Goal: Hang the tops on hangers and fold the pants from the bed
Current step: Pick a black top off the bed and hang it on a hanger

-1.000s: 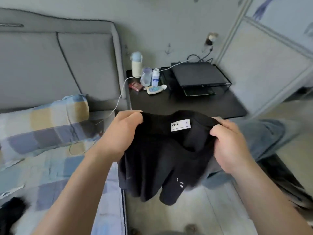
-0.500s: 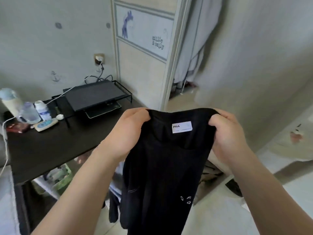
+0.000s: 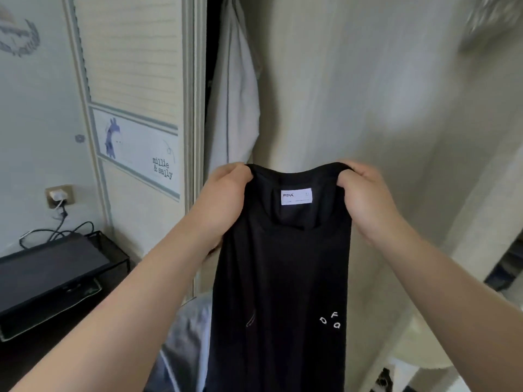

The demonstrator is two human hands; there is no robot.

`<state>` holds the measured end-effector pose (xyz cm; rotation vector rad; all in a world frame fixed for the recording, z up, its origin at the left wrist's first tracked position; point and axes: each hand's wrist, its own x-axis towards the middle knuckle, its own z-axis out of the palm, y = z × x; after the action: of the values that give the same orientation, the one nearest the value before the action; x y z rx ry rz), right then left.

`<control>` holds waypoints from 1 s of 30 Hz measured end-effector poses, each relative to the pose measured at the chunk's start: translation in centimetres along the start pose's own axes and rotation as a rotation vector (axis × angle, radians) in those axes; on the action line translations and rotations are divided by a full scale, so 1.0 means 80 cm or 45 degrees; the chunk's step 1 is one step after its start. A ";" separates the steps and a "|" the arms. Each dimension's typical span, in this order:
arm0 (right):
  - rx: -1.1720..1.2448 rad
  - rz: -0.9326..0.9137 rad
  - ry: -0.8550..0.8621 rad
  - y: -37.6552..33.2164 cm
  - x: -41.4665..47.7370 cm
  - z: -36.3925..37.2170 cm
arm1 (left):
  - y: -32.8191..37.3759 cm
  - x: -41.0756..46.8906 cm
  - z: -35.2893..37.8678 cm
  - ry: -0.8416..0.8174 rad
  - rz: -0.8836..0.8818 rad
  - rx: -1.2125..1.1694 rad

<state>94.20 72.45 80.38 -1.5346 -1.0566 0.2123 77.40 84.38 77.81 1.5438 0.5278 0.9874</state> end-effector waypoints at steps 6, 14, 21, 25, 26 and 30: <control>-0.182 -0.257 0.275 -0.048 0.146 -0.034 | 0.059 0.169 0.039 -0.160 0.273 0.037; -0.366 -0.358 0.647 -0.128 0.299 -0.081 | 0.171 0.359 0.102 -0.406 0.449 0.118; -1.003 -0.189 0.691 -0.198 0.374 -0.127 | 0.249 0.462 0.151 -0.426 0.623 0.204; -2.160 -0.136 0.810 -0.227 0.381 -0.164 | 0.278 0.486 0.165 -0.390 0.759 0.342; -2.347 -0.060 0.855 -0.230 0.381 -0.173 | 0.282 0.488 0.168 -0.380 0.801 0.390; -2.610 0.303 0.959 -0.228 0.381 -0.209 | 0.288 0.490 0.178 -0.369 0.905 0.568</control>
<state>113.61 80.24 113.59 -3.0049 -0.1334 -1.6715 105.86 101.79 111.81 2.3156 -0.0358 1.1849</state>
